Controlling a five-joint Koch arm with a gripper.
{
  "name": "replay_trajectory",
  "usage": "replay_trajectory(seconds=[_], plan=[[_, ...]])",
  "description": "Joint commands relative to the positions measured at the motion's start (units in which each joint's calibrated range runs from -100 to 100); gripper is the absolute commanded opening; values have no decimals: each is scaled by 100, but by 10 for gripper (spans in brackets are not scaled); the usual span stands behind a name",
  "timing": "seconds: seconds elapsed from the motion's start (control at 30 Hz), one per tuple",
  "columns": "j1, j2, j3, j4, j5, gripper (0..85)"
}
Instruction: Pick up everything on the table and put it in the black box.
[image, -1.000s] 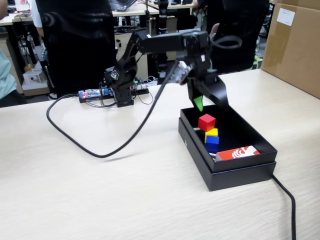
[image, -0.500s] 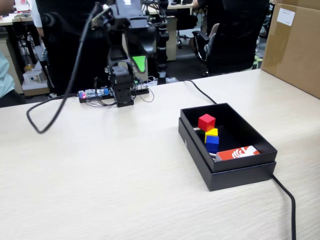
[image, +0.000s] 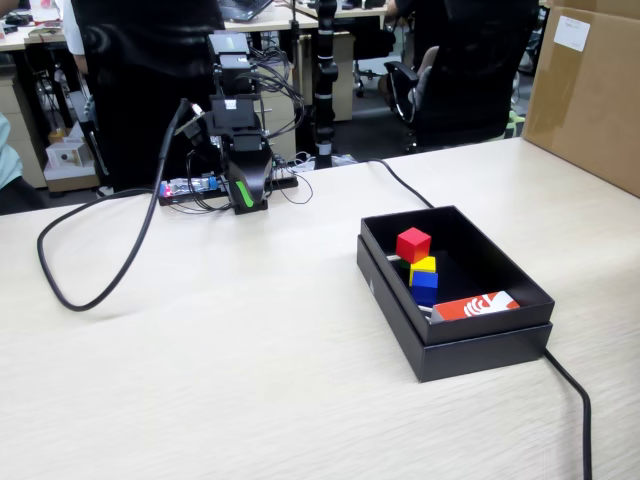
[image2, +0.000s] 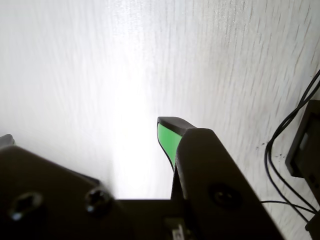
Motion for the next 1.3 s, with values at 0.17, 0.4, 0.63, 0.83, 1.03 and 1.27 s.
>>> replay_trajectory(seconds=[0.17,0.4,0.63,0.83,1.03,1.27], plan=[[-39,-129,-1146,1594,5,547],[-34,-129,-2960,3987,-122,545],[34,-129,-4129,5240,-181,537],[54,-129,-4274,5154,-171,488],[49,-129,-4265,5145,-176,481],[49,-129,-4265,5145,-176,481]])
